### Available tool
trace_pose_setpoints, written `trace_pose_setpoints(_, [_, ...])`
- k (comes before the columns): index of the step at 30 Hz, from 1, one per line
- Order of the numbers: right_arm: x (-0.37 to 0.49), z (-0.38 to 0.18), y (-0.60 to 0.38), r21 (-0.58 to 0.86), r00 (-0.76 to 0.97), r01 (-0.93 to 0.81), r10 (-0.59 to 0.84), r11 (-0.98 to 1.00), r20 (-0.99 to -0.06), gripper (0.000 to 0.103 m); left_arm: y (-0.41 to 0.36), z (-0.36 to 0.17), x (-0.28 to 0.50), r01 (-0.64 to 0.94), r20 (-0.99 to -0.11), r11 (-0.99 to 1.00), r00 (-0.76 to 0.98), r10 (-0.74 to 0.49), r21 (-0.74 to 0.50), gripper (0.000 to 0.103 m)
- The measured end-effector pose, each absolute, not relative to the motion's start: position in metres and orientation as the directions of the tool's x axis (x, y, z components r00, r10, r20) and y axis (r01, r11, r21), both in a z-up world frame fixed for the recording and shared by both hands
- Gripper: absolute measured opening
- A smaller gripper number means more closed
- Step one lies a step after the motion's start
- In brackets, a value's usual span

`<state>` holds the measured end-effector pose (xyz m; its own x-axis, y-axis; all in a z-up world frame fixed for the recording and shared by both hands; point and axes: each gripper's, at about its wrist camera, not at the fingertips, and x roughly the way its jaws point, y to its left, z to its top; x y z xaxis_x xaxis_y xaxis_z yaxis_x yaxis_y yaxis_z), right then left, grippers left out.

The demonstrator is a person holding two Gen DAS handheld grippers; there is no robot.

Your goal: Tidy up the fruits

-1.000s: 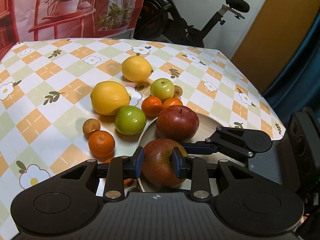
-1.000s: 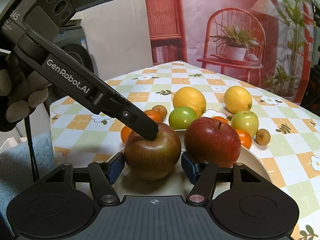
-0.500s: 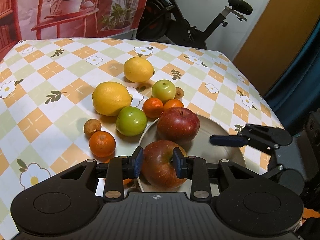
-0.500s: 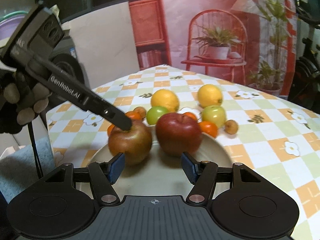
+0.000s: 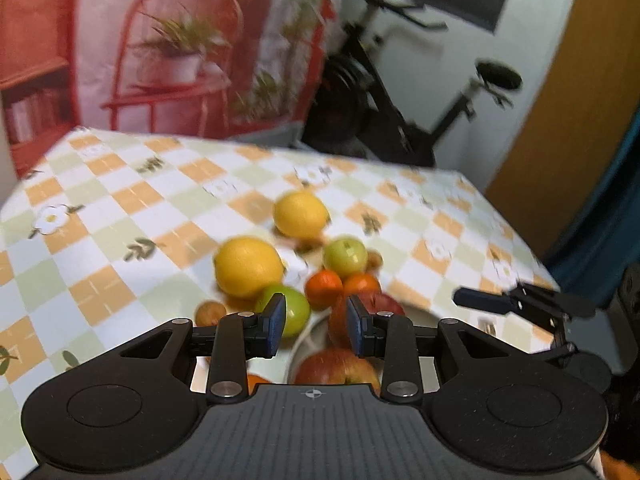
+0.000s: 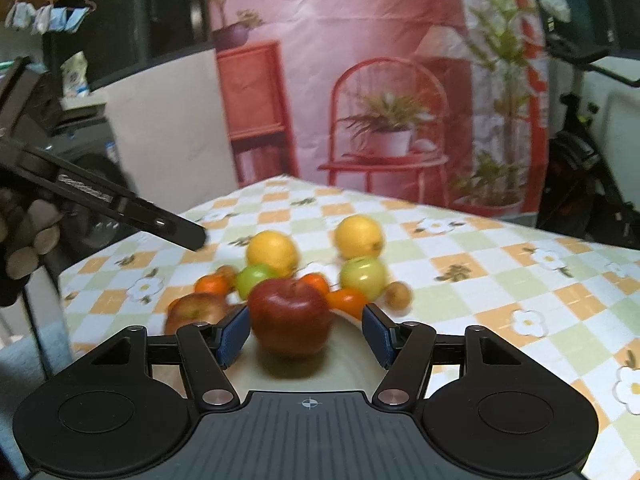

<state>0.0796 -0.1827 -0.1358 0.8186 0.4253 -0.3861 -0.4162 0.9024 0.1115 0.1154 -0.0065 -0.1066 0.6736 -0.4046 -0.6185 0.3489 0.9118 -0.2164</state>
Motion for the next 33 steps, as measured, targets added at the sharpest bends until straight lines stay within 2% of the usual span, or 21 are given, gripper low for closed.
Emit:
trace_pose_setpoints(4, [0.085, -0.141, -0.197, 0.116, 0.847, -0.362, 0.378, 0.925, -0.375, 0.058, -0.004, -0.105, 0.111, 0.289, -0.584, 0.937, 0.733, -0.349, -0.197, 0.035])
trace_pose_setpoints(14, [0.097, -0.156, -0.223, 0.124, 0.876, -0.293, 0.318, 0.948, -0.362, 0.058, 0.029, -0.102, 0.107, 0.128, -0.565, 0.969, 0.793, -0.227, -0.21, 0.035])
trace_pose_setpoints(20, [0.119, -0.164, -0.228, 0.11, 0.898, -0.241, 0.265, 0.964, -0.351, 0.058, 0.037, -0.112, 0.106, 0.054, -0.587, 0.98, 0.794, -0.16, -0.194, 0.035])
trace_pose_setpoints(33, [0.146, -0.171, -0.232, 0.13, 0.891, -0.241, 0.273, 0.962, -0.363, 0.056, 0.036, -0.114, 0.095, -0.028, -0.586, 0.983, 0.806, -0.084, -0.179, 0.035])
